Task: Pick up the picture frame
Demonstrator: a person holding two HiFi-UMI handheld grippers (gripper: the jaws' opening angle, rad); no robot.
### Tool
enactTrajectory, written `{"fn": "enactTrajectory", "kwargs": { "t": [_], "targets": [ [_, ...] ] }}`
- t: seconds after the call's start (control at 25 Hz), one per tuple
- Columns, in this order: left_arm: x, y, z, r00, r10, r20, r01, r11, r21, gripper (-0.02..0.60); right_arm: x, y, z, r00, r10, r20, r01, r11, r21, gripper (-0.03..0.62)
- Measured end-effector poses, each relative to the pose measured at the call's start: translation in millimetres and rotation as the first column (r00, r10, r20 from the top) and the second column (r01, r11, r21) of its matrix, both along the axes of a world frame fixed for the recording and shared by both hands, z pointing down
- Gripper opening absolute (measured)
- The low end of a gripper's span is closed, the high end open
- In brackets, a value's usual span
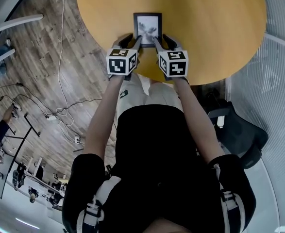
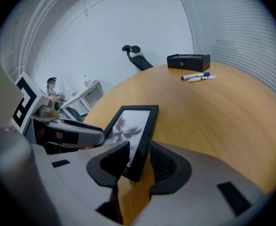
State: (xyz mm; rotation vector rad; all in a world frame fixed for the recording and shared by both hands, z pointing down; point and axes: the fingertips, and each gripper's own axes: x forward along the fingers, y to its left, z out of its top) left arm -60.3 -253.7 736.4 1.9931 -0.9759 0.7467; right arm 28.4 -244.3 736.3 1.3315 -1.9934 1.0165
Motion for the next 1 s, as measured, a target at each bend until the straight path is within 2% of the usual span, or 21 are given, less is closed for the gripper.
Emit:
{"fn": "enactTrajectory", "kwargs": {
  "t": [0.48,0.56,1.0],
  "targets": [
    [4.5,3.2,8.8,1.0,0.018,0.012,-0.018,1.0,0.001,0.126,4.8,2.1,9.3,0.999,0.033,-0.008,-0.033,0.999,-0.008,0.124],
    [5.5,3.4,8.3,1.0,0.022,0.011,-0.022,1.0,-0.002,0.111,5.4,1.8,8.9,0.999,0.042,-0.011,-0.042,0.999,-0.006,0.119],
    [4.2,8.5,1.7,1.0,0.004,0.017,-0.004,1.0,0.0,0.104,6.5,4.6,2.2,0.999,0.05,-0.003,-0.051,0.999,-0.013,0.097]
  ]
}}
